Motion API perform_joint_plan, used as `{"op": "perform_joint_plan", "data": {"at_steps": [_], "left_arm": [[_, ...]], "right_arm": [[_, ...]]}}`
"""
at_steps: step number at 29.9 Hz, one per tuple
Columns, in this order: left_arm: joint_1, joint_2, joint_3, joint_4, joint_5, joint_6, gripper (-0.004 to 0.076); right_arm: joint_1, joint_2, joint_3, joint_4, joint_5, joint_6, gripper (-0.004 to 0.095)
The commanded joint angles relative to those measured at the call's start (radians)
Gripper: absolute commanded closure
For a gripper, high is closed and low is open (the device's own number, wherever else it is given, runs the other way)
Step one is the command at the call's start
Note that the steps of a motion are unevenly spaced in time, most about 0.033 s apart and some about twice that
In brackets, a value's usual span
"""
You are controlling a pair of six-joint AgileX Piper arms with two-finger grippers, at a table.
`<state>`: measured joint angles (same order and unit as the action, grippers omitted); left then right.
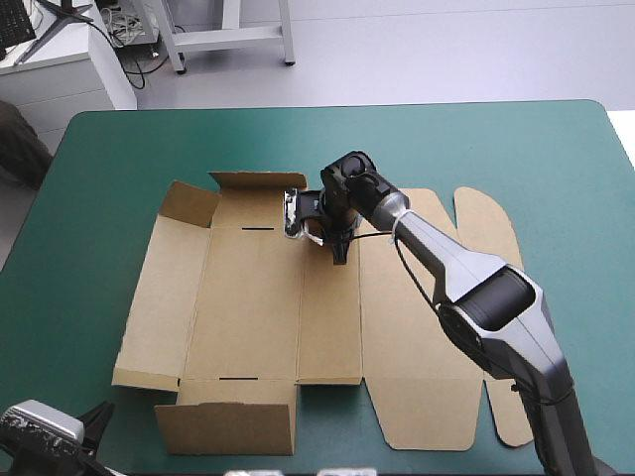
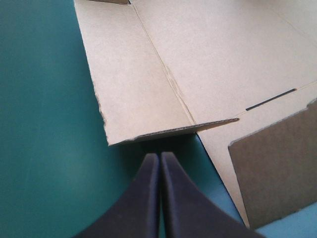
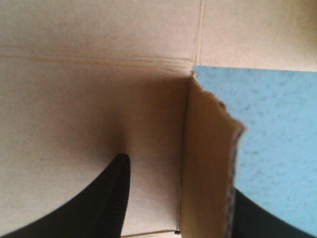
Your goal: Fold the box
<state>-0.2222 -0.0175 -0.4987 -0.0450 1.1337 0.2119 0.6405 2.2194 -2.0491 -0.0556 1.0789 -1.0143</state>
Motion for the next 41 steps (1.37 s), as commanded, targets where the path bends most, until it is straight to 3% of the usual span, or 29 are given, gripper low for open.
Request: {"op": "perform_joint_plan", "data": {"at_steps": [1, 8, 11, 18, 21, 25, 28, 33, 41], "left_arm": [[0.002, -0.012, -0.022, -0.004, -0.064, -0.001, 0.0734], [0.002, -0.012, -0.022, -0.004, -0.064, -0.001, 0.0734], [0.002, -0.012, -0.022, -0.004, -0.064, -0.001, 0.0734], [0.002, -0.012, -0.022, -0.004, -0.064, -0.001, 0.0734], [0.002, -0.012, -0.022, -0.004, -0.064, -0.001, 0.0734], [0.002, -0.012, -0.022, -0.004, -0.064, -0.001, 0.0734], [0.002, -0.012, -0.022, 0.0, -0.064, -0.001, 0.0734], [0.002, -0.012, -0.022, 0.0, -0.064, -0.001, 0.0734], [0.002, -0.012, -0.022, 0.0, -0.064, -0.001, 0.0734]], "right_arm": [[0.002, -0.117, -0.023, -0.002, -0.003, 0.048, 0.0505], [-0.012, -0.218, -0.125, -0.018, 0.178, 0.151, 0.0505], [-0.033, -0.282, -0.129, -0.103, 0.176, 0.267, 0.0505], [-0.101, -0.452, -0.129, -0.064, 0.176, 0.475, 0.0517], [-0.11, -0.524, -0.129, -0.067, 0.176, 0.579, 0.0638], [-0.11, -0.616, -0.127, -0.065, 0.176, 0.638, 0.0929], [-0.11, -0.68, -0.12, -0.08, 0.176, 0.686, 0.0925], [-0.11, -0.818, 0.023, -0.107, 0.176, 0.741, 0.0924], [-0.11, -1.144, 0.478, -0.105, 0.156, 0.805, 0.0924]]}}
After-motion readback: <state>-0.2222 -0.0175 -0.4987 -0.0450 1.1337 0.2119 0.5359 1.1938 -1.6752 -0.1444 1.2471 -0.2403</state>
